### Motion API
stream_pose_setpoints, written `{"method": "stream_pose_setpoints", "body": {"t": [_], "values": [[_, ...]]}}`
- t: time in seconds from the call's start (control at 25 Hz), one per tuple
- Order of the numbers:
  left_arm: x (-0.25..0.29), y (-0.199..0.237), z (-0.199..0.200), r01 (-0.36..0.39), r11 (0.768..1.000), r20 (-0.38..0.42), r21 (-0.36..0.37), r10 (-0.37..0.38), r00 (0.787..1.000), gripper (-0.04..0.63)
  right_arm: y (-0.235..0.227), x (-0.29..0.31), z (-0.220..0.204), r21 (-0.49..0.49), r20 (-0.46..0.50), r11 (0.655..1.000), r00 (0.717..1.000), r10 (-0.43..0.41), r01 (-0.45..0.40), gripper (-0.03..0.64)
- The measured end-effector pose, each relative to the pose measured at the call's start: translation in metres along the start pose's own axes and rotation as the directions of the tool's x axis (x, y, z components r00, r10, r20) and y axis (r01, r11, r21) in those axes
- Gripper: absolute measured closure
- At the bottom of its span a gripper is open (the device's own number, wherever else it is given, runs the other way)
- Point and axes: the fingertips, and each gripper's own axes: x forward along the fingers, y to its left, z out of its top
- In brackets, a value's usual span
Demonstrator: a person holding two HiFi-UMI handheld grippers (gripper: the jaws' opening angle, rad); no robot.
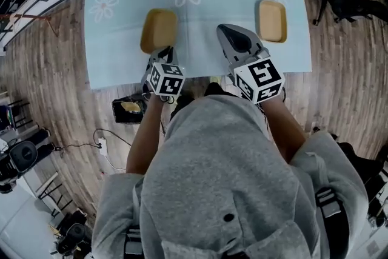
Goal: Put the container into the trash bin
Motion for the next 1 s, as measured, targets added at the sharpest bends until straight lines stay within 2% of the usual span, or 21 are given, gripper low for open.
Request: {"method": "stream_pose_setpoints", "body": {"t": [0.24, 0.44, 0.68, 1.0], "values": [[-0.032, 0.048, -0.049, -0.083, 0.990, -0.030, -0.110, 0.080, 0.996, 0.560, 0.060, 0.043, 0.006, -0.032, -0.032, 0.991, 0.991, 0.127, -0.128, 0.592], [-0.063, 0.084, -0.104, -0.165, 0.959, -0.066, -0.231, 0.154, 0.986, 0.560, 0.125, 0.082, 0.008, -0.079, -0.067, 0.962, 0.965, 0.255, -0.260, 0.591], [-0.111, 0.120, -0.179, -0.275, 0.889, -0.114, -0.368, 0.250, 0.962, 0.560, 0.214, 0.115, 0.005, -0.127, -0.118, 0.902, 0.909, 0.399, -0.413, 0.592], [-0.162, 0.142, -0.287, -0.381, 0.752, -0.216, -0.537, 0.314, 0.924, 0.560, 0.328, 0.147, -0.019, -0.158, -0.212, 0.792, 0.804, 0.556, -0.590, 0.591]]}}
